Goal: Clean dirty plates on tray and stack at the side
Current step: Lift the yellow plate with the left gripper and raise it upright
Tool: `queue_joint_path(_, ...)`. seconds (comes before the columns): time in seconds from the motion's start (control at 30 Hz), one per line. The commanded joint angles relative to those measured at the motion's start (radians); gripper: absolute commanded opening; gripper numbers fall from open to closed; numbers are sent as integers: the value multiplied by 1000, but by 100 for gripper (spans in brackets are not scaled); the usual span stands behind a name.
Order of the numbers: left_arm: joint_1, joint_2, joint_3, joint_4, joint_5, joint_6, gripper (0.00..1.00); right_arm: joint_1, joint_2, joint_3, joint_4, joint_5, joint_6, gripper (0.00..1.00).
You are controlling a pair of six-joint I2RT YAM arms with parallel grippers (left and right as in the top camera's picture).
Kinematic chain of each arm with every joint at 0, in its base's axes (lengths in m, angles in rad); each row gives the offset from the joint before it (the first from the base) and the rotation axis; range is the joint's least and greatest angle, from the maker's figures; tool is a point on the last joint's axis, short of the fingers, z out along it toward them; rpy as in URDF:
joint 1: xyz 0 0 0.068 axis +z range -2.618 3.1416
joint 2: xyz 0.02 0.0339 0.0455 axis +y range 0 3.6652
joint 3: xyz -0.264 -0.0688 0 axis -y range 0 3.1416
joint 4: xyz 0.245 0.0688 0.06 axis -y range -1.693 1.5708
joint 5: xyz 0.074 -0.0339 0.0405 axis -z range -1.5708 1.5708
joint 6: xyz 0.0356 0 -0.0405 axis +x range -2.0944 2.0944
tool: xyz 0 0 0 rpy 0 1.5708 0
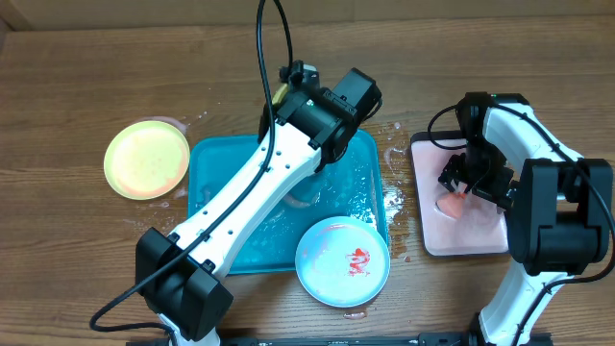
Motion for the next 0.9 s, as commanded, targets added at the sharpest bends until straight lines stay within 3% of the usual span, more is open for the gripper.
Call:
queue_joint_path(0.0, 16, -31, -1, 19, 74, 73, 5, 14, 45, -25, 49, -63, 12, 100)
queue_joint_path(0.4, 136, -27, -38, 31, 126, 92, 5, 14, 45, -25, 61, -78, 11, 100)
queue_joint_path(0.63, 118, -27, -38, -66, -89, 85, 5, 14, 45, -25, 72, -84, 11, 100)
queue_joint_path(0.87, 9, -27, -38, -147, -356, 85, 4, 14, 45, -25, 79, -84, 11, 100)
